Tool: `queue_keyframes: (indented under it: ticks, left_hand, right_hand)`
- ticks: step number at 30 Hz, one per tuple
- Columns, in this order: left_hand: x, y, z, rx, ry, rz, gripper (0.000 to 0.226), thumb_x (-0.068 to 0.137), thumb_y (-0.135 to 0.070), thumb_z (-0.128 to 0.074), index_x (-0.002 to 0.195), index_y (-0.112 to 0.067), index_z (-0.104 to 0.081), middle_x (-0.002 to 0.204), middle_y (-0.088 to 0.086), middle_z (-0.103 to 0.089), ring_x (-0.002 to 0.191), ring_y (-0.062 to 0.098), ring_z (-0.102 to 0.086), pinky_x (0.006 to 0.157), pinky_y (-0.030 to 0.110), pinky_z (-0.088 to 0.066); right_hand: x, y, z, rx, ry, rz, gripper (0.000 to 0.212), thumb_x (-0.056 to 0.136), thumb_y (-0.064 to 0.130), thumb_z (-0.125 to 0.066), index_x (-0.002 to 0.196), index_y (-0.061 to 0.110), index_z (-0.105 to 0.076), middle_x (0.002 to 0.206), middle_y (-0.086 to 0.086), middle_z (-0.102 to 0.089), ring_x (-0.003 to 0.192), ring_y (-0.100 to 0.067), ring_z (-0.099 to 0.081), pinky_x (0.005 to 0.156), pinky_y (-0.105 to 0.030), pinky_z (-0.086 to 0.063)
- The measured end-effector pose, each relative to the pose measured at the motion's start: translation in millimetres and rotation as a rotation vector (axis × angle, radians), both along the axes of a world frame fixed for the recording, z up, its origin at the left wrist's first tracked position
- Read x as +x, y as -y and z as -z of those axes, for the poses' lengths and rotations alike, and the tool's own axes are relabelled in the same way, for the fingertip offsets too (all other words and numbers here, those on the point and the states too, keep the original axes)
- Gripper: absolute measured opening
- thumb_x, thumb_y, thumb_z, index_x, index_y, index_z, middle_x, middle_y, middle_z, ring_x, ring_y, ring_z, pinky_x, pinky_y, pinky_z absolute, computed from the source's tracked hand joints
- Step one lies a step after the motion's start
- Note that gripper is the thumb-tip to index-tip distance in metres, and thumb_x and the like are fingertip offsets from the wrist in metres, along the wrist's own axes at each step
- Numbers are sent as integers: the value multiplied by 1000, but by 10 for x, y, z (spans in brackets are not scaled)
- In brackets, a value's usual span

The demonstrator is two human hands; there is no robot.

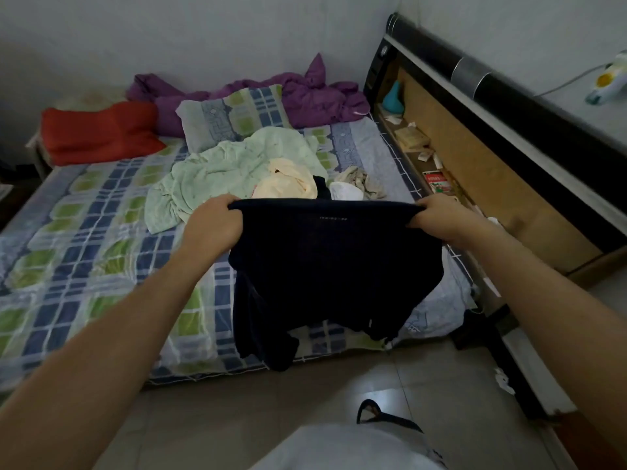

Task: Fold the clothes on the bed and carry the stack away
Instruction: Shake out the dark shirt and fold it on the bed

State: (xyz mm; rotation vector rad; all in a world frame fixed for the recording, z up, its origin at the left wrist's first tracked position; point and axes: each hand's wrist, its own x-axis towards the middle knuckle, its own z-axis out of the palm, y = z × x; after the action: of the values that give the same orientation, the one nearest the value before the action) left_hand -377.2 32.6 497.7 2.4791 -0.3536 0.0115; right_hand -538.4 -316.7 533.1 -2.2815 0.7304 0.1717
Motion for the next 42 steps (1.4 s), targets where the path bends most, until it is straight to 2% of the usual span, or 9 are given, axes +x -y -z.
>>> queue_keyframes:
  ticks: [6,11,14,18,21,26,33,37,42]
  left_hand:
    - [-168,94,-272,-498,-158,-95,29,74,-18,-42,81,-15,-70,72,4,-67,66,24,-59,57,37,-42]
    - [-253,90,-388,-573,-130,-48,52,81,-12,-43,73,-52,-75,75,-26,-73,72,1,-69,64,25,-53]
    - [-283,89,-294,-474,-130,-29,56,81,-13,-44,73,-60,-73,77,-34,-70,76,-14,-65,66,19,-51]
    - [-229,122,6,-256,-135,-33,44,74,-20,-42,94,-37,-78,93,-11,-72,91,17,-65,84,36,-52]
    - [-158,174,293,-193,-157,-26,35,74,-15,-41,88,-17,-73,80,2,-70,75,26,-63,65,39,-50]
    - [104,417,669,-481,-444,-253,28,90,-5,-41,94,-13,-67,80,10,-66,45,22,-62,36,24,-37]
    - [512,829,1023,-886,-550,-329,11,89,-9,-71,100,-11,-69,94,8,-78,85,21,-78,66,24,-59]
    - [797,1036,1306,-588,-390,-267,18,74,1,-64,92,0,-63,76,15,-67,69,24,-62,63,37,-48]
    - [1232,1208,1780,-291,-219,-382,16,90,-24,-72,104,-22,-64,90,-7,-69,86,15,-65,76,37,-51]
  right_hand:
    - [-161,-141,-128,313,407,216,17,97,13,-58,102,13,-75,92,-14,-76,81,-29,-75,68,-37,-63]
    - [-239,-108,-69,56,436,188,23,91,13,-52,91,14,-75,84,-18,-73,76,-37,-71,60,-44,-56]
    - [-246,-55,140,-60,366,161,27,87,4,-49,86,17,-73,77,-1,-69,71,-19,-66,58,-29,-50]
    - [-174,-21,490,57,245,219,34,89,-1,-48,105,11,-76,93,-15,-73,88,-34,-69,80,-46,-59]
    - [-50,-12,743,193,219,362,23,91,-1,-52,102,-1,-72,94,-25,-71,86,-40,-68,69,-44,-53]
    - [254,16,1053,577,277,532,10,87,4,-76,93,0,-69,93,-15,-73,83,-27,-71,61,-35,-58]
    - [868,272,1503,682,466,603,16,79,1,-77,90,11,-74,93,-15,-77,84,-27,-77,71,-34,-64]
    - [1268,467,1867,445,444,414,42,77,-3,-59,107,22,-74,99,-2,-78,90,-20,-75,81,-34,-62]
    - [1807,895,2391,65,385,219,39,90,-4,-57,123,10,-72,107,-8,-75,93,-16,-66,87,-25,-49]
